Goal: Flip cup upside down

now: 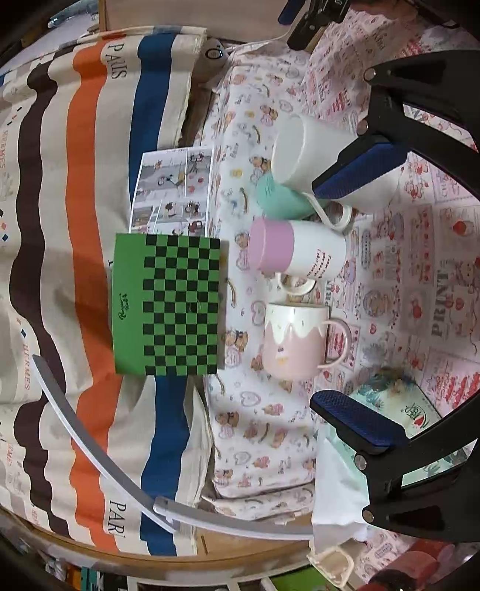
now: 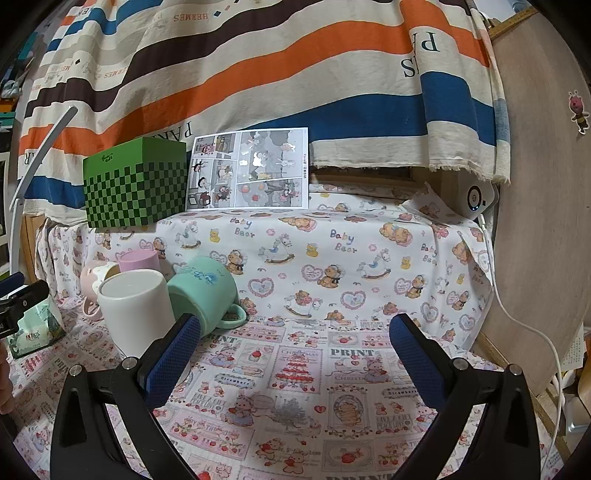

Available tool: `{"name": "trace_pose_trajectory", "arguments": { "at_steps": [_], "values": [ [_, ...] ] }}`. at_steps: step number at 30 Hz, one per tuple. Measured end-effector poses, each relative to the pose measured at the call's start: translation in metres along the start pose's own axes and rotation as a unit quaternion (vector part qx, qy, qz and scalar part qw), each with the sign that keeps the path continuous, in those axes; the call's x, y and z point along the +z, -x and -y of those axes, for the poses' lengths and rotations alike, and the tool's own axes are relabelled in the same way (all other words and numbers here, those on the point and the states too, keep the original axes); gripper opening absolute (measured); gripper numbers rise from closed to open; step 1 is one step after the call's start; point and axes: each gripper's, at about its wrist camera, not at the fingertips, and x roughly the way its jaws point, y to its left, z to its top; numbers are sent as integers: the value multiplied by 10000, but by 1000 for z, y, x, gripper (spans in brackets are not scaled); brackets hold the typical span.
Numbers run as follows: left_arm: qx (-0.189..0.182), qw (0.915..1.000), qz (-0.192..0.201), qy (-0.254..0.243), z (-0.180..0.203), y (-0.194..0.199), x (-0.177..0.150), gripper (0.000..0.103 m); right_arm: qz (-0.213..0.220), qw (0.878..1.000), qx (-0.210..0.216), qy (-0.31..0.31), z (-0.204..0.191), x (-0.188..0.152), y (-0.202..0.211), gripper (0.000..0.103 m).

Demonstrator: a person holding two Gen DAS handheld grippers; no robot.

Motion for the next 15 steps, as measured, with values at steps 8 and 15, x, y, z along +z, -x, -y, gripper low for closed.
{"name": "trace_pose_trajectory", "arguments": {
  "at_steps": [8,15],
  "values": [
    [0,9999,37,-154,6,2,-1,103,-1,10000,51,15,-1,-1,4,103],
    [8,10000,25,-94,6,1,0,103,0,10000,50,23,0,-1,4,103]
  ]
}}
